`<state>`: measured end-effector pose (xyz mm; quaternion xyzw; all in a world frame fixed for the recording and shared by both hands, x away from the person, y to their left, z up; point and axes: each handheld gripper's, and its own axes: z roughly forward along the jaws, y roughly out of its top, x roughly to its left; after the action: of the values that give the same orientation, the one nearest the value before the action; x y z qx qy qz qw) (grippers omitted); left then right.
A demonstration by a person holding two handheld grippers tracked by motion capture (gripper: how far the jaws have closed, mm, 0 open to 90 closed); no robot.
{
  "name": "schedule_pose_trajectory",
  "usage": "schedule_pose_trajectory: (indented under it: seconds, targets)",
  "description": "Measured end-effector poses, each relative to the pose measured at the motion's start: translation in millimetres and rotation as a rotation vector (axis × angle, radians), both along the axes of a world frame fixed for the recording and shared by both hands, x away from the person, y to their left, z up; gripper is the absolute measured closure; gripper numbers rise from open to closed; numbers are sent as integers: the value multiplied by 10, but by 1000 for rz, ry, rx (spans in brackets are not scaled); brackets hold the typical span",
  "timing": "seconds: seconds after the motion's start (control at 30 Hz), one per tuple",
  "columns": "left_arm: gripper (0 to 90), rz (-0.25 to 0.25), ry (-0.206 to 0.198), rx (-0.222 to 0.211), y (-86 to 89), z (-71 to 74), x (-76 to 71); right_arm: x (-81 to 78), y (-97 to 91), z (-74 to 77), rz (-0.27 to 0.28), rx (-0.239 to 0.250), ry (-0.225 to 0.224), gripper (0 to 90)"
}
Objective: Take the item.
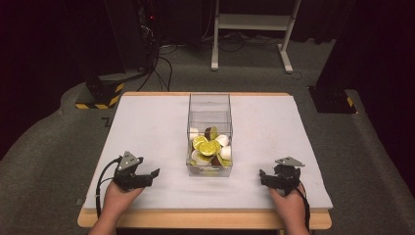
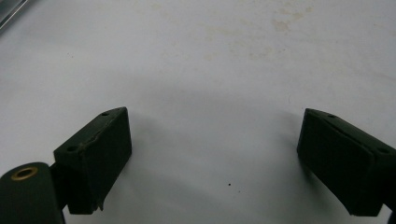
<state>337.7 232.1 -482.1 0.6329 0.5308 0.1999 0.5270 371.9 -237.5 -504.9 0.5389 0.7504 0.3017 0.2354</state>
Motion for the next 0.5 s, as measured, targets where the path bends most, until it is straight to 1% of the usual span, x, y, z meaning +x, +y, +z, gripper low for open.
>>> schedule_pose_trajectory:
  seconds: [0.13, 0.17, 0.2, 0.23, 0.27, 0.33, 0.37, 0.4, 0.47, 0.5]
  targets:
    - [191, -19, -5, 1, -41, 21, -28, 0, 1, -1, -1, 0, -1, 100]
    - [192, -17, -10, -10, -58, 26, -31, 0, 1, 0, -1, 0, -1, 100]
    - [191, -17, -10, -10, -58, 26, -31, 0, 1, 0, -1, 0, 0, 100]
    - [191, -28, -9, 4, -58, 33, -37, 0, 1, 0, -1, 0, 0, 100]
    - [191, -28, -13, -10, -90, 45, -44, 0, 1, 0, -2, 1, 0, 100]
    - [192, -35, -16, -23, -111, 64, -49, 0, 1, 0, -2, 1, 0, 100]
    - [192, -35, -16, -23, -111, 64, -49, 0, 1, 0, -2, 1, 0, 100]
    - [192, -49, -17, -19, -126, 81, -58, 1, 0, 0, 0, 0, -1, 100]
    - [192, -53, -20, -41, -156, 98, -67, 1, -1, 0, 0, 0, -1, 100]
    - [192, -53, -20, -41, -156, 98, -67, 1, -1, 0, 0, 0, -1, 100]
